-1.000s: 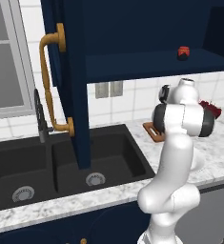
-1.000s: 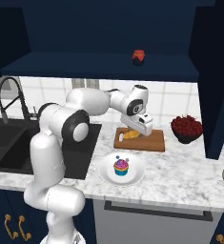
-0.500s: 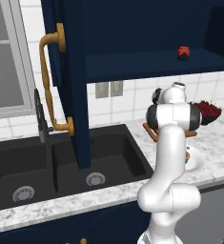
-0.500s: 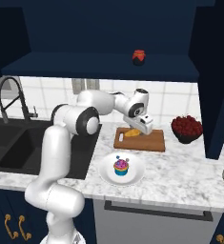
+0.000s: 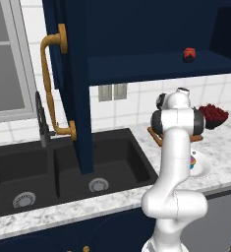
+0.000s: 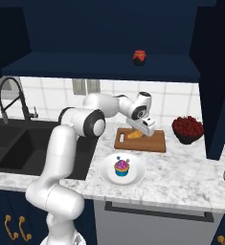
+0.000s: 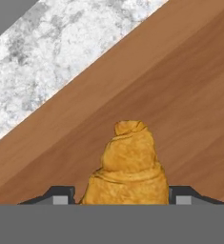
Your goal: From the different types of pastries on the counter, select a croissant and place it on the cutting board. Then retrieve a jar of jam from the cabinet and place it alongside the croissant on the cutting board.
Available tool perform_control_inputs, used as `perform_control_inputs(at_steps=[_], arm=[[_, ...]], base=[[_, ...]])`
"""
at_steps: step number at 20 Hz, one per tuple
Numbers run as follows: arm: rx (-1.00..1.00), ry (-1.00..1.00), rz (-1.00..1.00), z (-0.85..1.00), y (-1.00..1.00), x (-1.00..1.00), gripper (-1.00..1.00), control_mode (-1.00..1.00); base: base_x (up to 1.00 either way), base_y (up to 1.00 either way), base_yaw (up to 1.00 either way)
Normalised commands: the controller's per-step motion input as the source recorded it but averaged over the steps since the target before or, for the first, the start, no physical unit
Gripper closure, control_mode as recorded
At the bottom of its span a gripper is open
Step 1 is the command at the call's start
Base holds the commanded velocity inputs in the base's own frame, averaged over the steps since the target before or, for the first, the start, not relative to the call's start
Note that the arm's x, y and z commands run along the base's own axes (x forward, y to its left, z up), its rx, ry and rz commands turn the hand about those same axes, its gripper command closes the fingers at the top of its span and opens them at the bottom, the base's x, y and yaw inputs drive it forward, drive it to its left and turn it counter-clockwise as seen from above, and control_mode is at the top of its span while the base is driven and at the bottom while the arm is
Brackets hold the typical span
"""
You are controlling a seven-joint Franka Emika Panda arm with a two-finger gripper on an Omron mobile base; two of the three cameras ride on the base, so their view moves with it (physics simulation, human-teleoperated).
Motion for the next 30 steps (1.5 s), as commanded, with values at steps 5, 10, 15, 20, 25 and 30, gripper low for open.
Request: perform_control_inputs(at_steps=[5, 10, 15, 20, 25, 30], arm=[[0.00, 0.00, 0.00, -0.36, 0.07, 0.00, -1.00, -1.00], [0.00, 0.00, 0.02, -0.10, -0.03, 0.00, -1.00, -1.00], [0.00, -0.01, 0.04, 0.00, 0.00, -0.04, -1.00, -1.00], [0.00, -0.01, 0.12, 0.42, -0.03, -0.03, -1.00, -1.00], [0.00, 0.00, 0.02, 0.05, 0.00, 0.00, -1.00, -1.00], [0.00, -0.07, 0.00, 0.13, -0.09, -0.73, -1.00, -1.00]], base=[[0.00, 0.00, 0.00], [0.00, 0.00, 0.00], [0.00, 0.00, 0.00], [0.00, 0.00, 0.00], [0.00, 0.00, 0.00], [0.00, 0.00, 0.00]])
